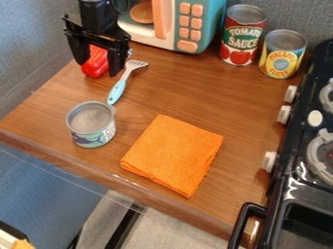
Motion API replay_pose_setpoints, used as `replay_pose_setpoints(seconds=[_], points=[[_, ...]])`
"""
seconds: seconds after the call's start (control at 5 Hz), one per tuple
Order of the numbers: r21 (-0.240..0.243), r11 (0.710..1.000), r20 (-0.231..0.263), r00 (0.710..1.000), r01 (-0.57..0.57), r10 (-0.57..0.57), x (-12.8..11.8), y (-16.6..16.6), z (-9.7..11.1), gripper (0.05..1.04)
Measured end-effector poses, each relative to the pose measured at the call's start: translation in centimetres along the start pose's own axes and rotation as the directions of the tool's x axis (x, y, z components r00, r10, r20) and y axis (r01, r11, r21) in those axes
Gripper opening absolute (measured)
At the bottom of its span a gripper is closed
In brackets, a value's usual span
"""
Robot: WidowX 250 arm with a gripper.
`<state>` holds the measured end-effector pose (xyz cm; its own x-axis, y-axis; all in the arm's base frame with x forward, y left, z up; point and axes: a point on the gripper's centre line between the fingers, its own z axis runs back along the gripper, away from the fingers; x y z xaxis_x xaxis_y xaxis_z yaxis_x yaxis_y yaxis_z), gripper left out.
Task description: Move the orange cloth to the upper right side of the table
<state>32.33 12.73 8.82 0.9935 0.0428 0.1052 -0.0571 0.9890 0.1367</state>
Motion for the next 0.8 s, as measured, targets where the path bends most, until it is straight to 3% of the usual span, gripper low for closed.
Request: replay_pose_setpoints(seconds=[0.2,0.4,0.6,0.8], points=[[-0.013,1.0,-0.031,1.0,-0.001,0.0,-0.5,-0.4,-1.0,1.0],[-0.034,0.999,-0.023,0.999,0.023,-0.023,-1.7,-2.6,-0.5,1.0],[-0.063,0.995,0.016,0.997,0.075,-0.074,-2.6,-5.6,1.0,1.0],[-0.1,0.988,0.006,0.993,0.114,-0.114,-3.8,-8.4,0.6,1.0]])
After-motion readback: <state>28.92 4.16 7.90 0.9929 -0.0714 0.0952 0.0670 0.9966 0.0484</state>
